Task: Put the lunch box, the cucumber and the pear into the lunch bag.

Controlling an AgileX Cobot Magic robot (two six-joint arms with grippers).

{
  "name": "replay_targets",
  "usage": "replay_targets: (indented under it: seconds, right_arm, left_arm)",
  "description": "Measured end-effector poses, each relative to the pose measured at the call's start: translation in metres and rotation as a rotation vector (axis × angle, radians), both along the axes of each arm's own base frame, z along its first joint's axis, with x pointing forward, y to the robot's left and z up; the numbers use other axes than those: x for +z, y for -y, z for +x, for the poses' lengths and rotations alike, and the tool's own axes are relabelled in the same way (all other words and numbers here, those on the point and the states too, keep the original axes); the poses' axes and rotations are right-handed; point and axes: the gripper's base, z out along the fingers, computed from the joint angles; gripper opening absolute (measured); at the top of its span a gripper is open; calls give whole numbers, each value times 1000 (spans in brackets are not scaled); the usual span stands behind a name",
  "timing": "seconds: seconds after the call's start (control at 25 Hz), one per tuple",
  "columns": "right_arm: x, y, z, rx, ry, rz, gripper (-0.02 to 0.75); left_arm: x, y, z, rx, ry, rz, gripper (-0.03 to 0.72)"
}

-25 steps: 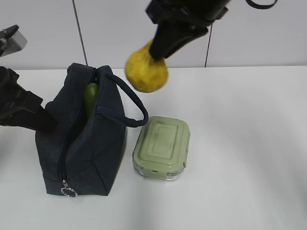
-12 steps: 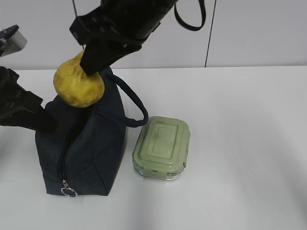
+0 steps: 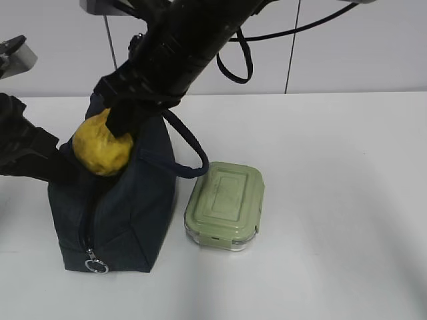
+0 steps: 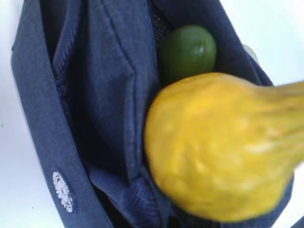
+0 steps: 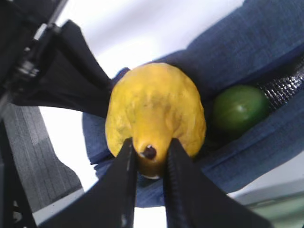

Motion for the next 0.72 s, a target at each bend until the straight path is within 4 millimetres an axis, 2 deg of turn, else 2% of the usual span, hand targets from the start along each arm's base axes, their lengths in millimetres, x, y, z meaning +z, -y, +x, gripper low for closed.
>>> replay_targets:
  seconds: [0.2, 0.32, 0.4, 0.52, 0.64, 0.72]
  right_arm:
    - [-29, 4, 9, -5, -12, -153, 98]
    - [-34, 6, 12, -12, -13, -191, 101]
    - [-35, 6, 12, -12, -13, -191, 134]
    - [-33, 4, 11, -10, -25, -162, 284]
    - [-30, 0, 10, 4, -27, -114, 489]
    - [-25, -3, 9, 10, -21, -90, 550]
  left_arm:
    - [0, 0, 0, 1, 0, -2, 1]
    - [0, 0, 0, 1, 1, -2, 1]
    - [0, 0, 0, 1, 1, -3, 1]
    - [0, 0, 0, 2, 3, -2, 1]
    - [0, 0, 0, 2, 3, -2, 1]
    - [0, 0, 0, 2, 3, -2, 1]
